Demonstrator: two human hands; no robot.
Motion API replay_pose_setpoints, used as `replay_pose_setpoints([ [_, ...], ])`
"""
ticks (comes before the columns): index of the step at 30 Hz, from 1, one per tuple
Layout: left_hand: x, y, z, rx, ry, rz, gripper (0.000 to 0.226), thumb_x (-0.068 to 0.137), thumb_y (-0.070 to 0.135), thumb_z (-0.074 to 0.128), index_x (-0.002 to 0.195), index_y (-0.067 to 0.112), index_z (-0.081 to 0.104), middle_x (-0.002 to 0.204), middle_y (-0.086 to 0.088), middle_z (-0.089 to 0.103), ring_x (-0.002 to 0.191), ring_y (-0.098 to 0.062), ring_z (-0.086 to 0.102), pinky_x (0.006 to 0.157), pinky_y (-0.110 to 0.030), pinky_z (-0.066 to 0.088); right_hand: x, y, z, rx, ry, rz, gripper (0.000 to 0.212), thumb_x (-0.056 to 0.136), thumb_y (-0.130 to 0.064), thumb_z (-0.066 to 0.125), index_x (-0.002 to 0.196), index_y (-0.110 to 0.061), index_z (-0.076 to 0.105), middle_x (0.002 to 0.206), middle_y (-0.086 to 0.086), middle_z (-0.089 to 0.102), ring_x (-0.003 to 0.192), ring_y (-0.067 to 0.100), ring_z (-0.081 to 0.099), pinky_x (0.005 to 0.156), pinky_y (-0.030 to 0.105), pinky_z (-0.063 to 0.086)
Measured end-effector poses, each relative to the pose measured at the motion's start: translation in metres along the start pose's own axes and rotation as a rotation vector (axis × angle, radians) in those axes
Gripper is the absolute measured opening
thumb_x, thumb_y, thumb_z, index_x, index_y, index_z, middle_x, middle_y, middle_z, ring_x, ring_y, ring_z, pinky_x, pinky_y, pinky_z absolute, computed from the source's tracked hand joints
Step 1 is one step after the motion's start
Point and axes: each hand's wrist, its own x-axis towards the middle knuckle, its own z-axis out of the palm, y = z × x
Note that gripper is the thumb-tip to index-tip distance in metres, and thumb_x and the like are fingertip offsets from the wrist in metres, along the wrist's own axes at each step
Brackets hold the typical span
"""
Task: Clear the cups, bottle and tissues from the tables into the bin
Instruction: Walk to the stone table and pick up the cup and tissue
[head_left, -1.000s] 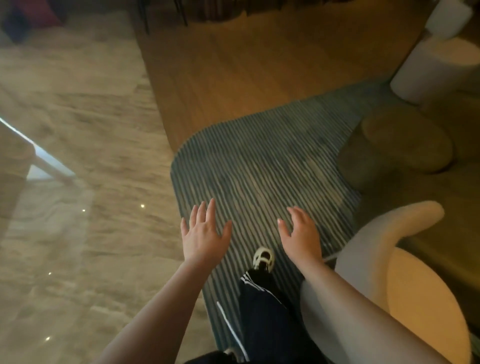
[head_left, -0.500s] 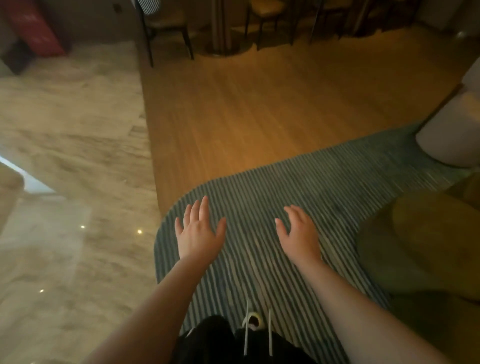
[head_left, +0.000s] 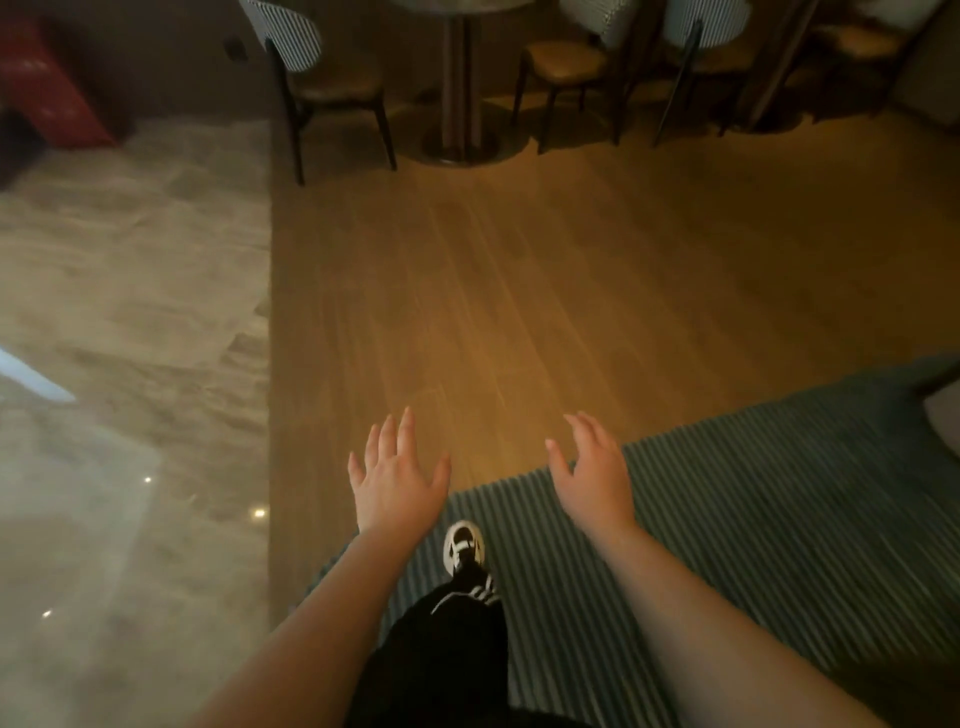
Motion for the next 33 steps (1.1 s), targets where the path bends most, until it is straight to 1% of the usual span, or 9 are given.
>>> replay_pose_setpoints([
  [4,0.159,0.031,-0.012,0.002,-0.014,-0.014,0.072,0.090,0.058,0.034,0.149,0.024,0.012,0.155,-0.003,0.022,0.143,-0.021,0.012,0.115,-0.050,0.011,0.165,-0.033,-0.015,-0.003,0.024,0.001,0.048,0.095,-0.040,0.047,0.137,-0.015,0.046,0.145,0.005,0.041,0.134,0.022,0.035,0.109,0.038,0.030],
  [6,0.227,0.046,-0.020,0.014,-0.002,-0.004,0.071,0.090,0.058,0.032,0.149,0.024,0.012,0.154,-0.002,0.023,0.143,-0.021,0.013,0.115,-0.050,0.012,0.232,-0.046,-0.024,0.003,0.059,0.002,0.047,0.095,-0.035,0.050,0.135,-0.012,0.049,0.143,0.008,0.045,0.133,0.024,0.038,0.109,0.038,0.031],
  [9,0.325,0.069,-0.026,0.005,-0.006,0.008,0.070,0.091,0.058,0.030,0.149,0.025,0.013,0.154,-0.002,0.024,0.143,-0.021,0.014,0.115,-0.050,0.011,0.327,-0.057,-0.033,0.012,0.056,0.005,0.046,0.095,-0.034,0.051,0.134,-0.011,0.049,0.142,0.009,0.045,0.133,0.024,0.038,0.110,0.040,0.030],
  [14,0.489,0.108,-0.007,0.011,0.001,0.029,0.069,0.090,0.060,0.027,0.149,0.027,0.013,0.154,-0.002,0.025,0.143,-0.021,0.014,0.114,-0.051,0.012,0.493,-0.054,-0.025,0.025,0.023,0.028,0.050,0.096,-0.044,0.043,0.141,-0.021,0.039,0.148,0.000,0.037,0.137,0.018,0.030,0.112,0.040,0.029],
  [17,0.605,0.136,0.015,0.013,0.009,0.029,0.068,0.090,0.060,0.028,0.148,0.027,0.014,0.154,-0.002,0.025,0.143,-0.022,0.014,0.114,-0.052,0.011,0.613,-0.045,-0.011,0.031,0.031,0.035,0.052,0.096,-0.047,0.041,0.142,-0.024,0.036,0.150,-0.002,0.034,0.138,0.017,0.029,0.112,0.039,0.029],
  [21,0.768,0.181,0.032,0.036,0.007,0.033,0.068,0.091,0.059,0.028,0.149,0.027,0.013,0.155,-0.002,0.023,0.143,-0.022,0.013,0.114,-0.052,0.010,0.791,-0.038,-0.009,0.013,0.011,-0.004,0.052,0.096,-0.046,0.041,0.141,-0.021,0.039,0.148,0.000,0.037,0.137,0.018,0.031,0.112,0.039,0.029],
  [25,0.912,0.220,0.028,0.048,0.019,0.005,0.067,0.091,0.058,0.030,0.149,0.027,0.016,0.154,-0.002,0.024,0.143,-0.022,0.013,0.115,-0.051,0.010,0.950,-0.053,-0.025,0.015,0.026,-0.036,0.049,0.095,-0.041,0.046,0.137,-0.016,0.045,0.143,0.006,0.044,0.133,0.022,0.037,0.109,0.040,0.033],
  [29,1.029,0.248,0.020,0.013,0.028,-0.077,0.069,0.089,0.060,0.032,0.148,0.029,0.016,0.155,0.001,0.024,0.144,-0.019,0.012,0.115,-0.049,0.008,1.075,-0.080,-0.040,0.006,0.023,-0.075,0.049,0.095,-0.041,0.047,0.137,-0.015,0.046,0.142,0.007,0.046,0.132,0.024,0.039,0.107,0.040,0.035],
  [33,1.137,0.265,0.017,0.001,0.064,-0.073,0.070,0.087,0.059,0.033,0.148,0.026,0.020,0.153,-0.002,0.028,0.143,-0.021,0.014,0.114,-0.052,0.010,1.183,-0.103,-0.038,0.018,0.006,-0.081,0.050,0.095,-0.043,0.046,0.138,-0.018,0.044,0.141,0.006,0.046,0.130,0.023,0.040,0.105,0.038,0.036],
])
